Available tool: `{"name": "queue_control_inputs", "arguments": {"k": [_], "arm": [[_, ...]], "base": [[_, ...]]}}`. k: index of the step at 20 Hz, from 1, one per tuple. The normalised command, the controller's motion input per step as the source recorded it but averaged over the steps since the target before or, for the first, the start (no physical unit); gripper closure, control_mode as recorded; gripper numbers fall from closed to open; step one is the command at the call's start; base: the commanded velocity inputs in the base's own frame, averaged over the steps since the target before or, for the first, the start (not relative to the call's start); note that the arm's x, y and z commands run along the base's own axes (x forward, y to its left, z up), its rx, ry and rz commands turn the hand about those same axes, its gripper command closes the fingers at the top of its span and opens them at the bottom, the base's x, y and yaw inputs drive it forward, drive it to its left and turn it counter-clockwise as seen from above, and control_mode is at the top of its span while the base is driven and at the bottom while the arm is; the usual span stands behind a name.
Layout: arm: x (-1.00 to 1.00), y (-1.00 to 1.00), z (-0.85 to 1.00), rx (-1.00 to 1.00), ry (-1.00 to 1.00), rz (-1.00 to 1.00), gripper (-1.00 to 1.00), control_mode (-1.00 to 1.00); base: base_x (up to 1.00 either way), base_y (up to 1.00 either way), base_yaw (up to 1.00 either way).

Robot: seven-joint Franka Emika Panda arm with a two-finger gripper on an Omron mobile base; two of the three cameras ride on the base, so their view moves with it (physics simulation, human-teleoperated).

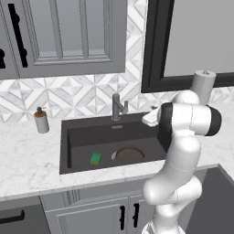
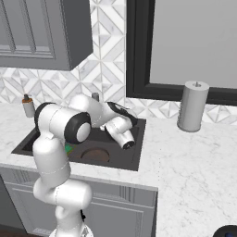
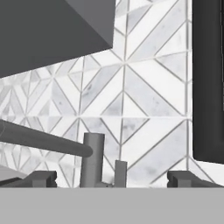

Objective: Pick the pan and sponge and place them into the sink. Then turn on the water.

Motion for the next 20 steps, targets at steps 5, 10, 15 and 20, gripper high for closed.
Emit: {"name": "queue_control_inputs", "arguments": {"k": [5, 10, 15, 20], "arm": [[0.12, 0.21, 0.00, -0.04, -0.02, 0.00, -1.00, -1.00], [0.16, 0.17, 0.00, -0.04, -0.03, 0.00, -1.00, -1.00], [0.33, 0.04, 0.00, 0.00, 0.00, 0.00, -1.00, -1.00], [0.37, 0.10, 0.00, 0.00, 0.00, 0.01, -1.00, -1.00]], "base": [[0.00, 0.00, 0.00], [0.00, 0.00, 0.00], [0.00, 0.00, 0.00], [0.00, 0.00, 0.00]]}}
